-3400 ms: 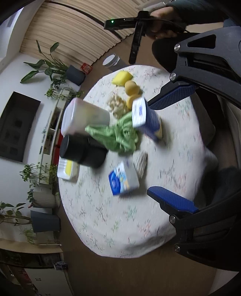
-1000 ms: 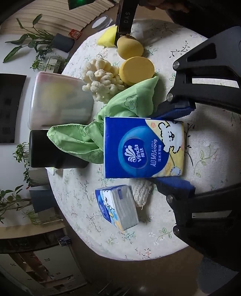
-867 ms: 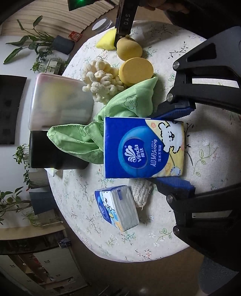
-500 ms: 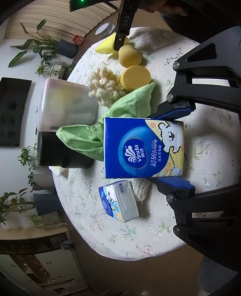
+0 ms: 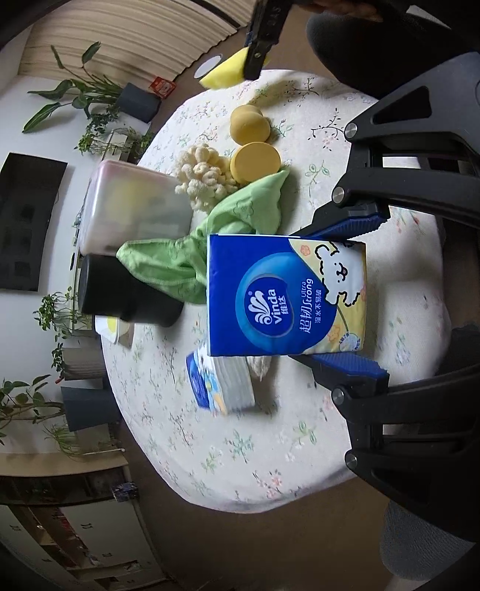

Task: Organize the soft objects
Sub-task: 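Lift the tissue pack and yellow sponge and carry both to the white tray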

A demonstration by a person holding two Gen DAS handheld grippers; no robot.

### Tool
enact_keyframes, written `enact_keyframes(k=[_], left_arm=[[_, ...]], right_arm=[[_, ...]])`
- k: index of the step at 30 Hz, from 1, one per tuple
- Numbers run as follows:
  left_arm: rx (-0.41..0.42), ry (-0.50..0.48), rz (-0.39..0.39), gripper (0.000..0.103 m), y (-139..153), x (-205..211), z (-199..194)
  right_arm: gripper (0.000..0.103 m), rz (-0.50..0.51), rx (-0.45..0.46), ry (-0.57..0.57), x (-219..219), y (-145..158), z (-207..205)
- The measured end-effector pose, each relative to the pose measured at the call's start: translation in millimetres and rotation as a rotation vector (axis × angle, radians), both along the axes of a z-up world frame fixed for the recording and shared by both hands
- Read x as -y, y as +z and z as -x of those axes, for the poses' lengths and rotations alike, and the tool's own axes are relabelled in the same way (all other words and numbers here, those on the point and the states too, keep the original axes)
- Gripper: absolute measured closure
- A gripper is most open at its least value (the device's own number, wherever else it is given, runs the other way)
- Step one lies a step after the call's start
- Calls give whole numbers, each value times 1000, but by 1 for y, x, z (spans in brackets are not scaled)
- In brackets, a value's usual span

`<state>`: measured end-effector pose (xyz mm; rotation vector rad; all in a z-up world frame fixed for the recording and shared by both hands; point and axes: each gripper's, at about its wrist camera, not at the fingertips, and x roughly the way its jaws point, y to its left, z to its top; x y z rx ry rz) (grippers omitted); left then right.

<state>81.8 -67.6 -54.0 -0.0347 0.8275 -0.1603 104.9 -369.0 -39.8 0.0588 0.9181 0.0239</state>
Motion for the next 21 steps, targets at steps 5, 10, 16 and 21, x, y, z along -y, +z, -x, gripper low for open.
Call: enact_keyframes(k=[5,10,16,21], left_arm=[[2,37,9,53,12,-29,-4],[17,82,5,53,30,-59,-21],[47,138,-15,53,53,-98,-55],[44,158,-34,53,59,-125,-97]], right_arm=[[57,5,-13,2,10,6,11],[57,28,-1,-38,31,16,5],[57,61,2,-88,60,25,-21],[57,96,4,-124,86,32,-55]])
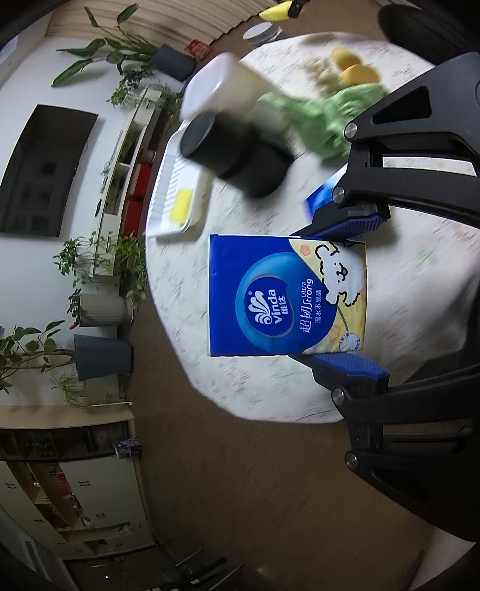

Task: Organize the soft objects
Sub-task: 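Lift the tissue pack and yellow sponge and carry both to the white tray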

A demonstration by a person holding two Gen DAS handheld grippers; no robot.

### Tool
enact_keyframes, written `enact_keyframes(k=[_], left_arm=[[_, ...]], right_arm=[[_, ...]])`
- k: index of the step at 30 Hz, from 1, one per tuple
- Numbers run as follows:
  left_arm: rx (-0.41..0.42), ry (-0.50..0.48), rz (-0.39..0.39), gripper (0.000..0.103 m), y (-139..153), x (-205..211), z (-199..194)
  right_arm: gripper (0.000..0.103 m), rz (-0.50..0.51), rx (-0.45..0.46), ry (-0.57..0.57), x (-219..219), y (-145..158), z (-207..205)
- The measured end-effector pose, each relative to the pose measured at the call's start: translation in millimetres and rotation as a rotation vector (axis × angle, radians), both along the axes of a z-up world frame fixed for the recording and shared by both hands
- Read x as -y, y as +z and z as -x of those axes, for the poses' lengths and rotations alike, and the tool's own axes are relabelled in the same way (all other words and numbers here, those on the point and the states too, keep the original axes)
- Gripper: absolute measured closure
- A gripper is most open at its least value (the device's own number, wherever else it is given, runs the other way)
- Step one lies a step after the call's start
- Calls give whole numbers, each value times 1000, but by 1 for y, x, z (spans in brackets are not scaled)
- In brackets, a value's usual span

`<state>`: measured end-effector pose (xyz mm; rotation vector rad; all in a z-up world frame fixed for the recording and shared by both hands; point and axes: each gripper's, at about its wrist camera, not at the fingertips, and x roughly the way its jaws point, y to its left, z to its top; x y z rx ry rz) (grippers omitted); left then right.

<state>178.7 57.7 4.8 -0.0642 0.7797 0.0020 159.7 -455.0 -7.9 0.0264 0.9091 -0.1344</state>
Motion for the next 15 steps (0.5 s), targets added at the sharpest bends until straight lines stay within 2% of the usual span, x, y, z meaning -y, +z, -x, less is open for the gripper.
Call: enact_keyframes(k=[9,15], left_arm=[[26,-19,-95,53,20,-17,-93],[26,-93,-130,53,30,-3,-161]], right_arm=[[57,60,22,-16,33,26,-86],[57,81,13,15,41,38,-163]])
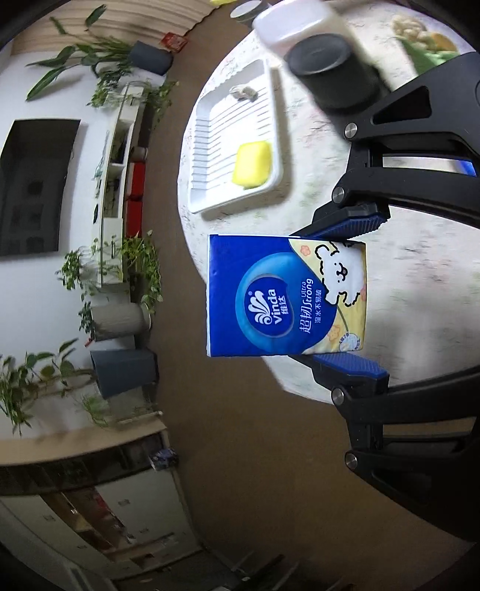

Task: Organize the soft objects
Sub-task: 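Lift the tissue pack and yellow sponge and carry both to the white tray, then lower both items into the tray and open both tools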

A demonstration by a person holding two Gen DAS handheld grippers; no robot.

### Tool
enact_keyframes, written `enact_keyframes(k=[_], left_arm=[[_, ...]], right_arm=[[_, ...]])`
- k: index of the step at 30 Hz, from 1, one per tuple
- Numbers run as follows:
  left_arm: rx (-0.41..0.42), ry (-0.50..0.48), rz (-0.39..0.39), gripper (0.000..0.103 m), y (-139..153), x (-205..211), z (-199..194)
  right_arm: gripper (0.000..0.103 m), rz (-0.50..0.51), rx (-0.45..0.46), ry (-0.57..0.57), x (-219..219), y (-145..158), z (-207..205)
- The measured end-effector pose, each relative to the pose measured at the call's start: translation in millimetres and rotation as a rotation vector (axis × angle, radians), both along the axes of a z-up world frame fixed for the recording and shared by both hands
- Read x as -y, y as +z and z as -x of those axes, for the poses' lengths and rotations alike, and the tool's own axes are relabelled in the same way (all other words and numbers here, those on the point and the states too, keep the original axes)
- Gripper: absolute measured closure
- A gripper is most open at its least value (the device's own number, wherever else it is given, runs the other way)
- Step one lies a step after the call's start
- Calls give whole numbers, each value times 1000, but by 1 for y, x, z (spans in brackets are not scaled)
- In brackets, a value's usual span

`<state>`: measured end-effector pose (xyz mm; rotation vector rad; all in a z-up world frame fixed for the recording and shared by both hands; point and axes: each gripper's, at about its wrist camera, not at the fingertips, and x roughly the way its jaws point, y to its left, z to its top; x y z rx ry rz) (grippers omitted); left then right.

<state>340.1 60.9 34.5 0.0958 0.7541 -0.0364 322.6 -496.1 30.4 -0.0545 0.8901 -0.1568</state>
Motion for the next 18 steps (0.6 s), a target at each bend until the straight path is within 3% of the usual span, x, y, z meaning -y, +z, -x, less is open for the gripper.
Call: enact_keyframes(k=[8,18], left_arm=[[-52,-202,-42,53,-5,61,-92],[-134,-460,-133,53,-30,144,-166]], right_arm=[[57,32,-42,163,-39,-2,-113],[57,42,-101,455,-122,-29,-193]])
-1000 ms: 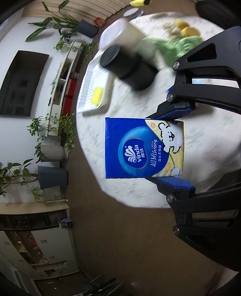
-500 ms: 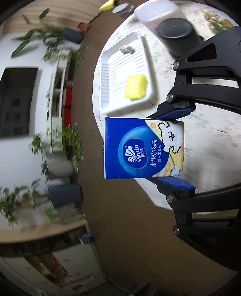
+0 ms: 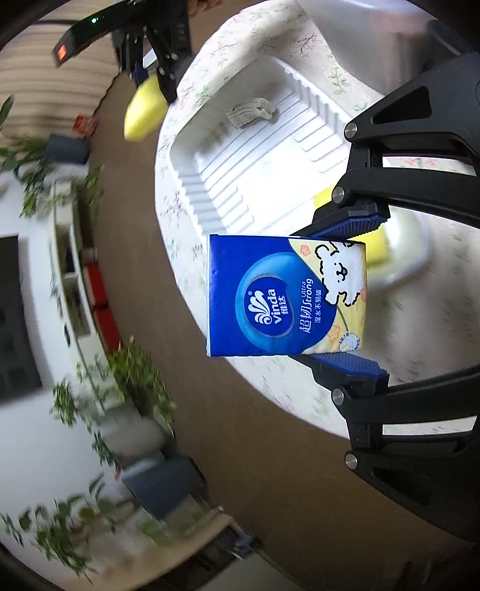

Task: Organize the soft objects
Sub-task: 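Lower both items into the tray and open both tools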

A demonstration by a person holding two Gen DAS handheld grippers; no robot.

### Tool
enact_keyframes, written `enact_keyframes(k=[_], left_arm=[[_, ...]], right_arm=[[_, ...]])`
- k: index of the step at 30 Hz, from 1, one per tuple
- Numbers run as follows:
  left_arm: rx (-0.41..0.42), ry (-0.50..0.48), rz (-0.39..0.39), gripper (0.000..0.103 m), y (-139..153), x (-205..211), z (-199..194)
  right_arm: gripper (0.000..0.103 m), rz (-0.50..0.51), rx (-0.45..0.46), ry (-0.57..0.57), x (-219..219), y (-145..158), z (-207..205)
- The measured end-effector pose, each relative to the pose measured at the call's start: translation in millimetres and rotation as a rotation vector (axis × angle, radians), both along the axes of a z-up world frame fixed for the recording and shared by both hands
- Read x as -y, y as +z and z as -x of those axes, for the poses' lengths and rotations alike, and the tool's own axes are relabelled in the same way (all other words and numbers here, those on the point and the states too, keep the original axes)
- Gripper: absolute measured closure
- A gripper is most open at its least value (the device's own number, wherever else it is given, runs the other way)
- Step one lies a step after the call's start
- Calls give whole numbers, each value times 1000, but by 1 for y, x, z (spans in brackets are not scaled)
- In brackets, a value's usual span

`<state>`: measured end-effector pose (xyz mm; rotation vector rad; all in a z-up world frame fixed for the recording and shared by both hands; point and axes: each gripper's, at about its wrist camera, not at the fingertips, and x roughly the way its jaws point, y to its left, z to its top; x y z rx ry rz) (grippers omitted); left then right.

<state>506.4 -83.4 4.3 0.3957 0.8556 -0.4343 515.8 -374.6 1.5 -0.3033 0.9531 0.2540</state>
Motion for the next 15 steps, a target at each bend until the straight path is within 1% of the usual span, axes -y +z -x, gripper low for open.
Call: enact_keyframes(k=[4,9,11,14,15], left_arm=[[-64,-54,-1,53,-15,20,-19],[-116,-147,-43,53,-41,45,-22],[-120,-153,-57,53,-48,51,-24],[-131,-140,-38,53,-52,54,-27],[-135,-134,-51,53,-54,56,-28]], right_arm=[[57,30,-43,122,-39,-21,-11],[57,34,-77,211,-65,-39,-14],[56,38,-88,229,-70,-46,-14],[56,61,-101,247,-74,-54,-16],[56,65,-103,248,-75,-56,-16]])
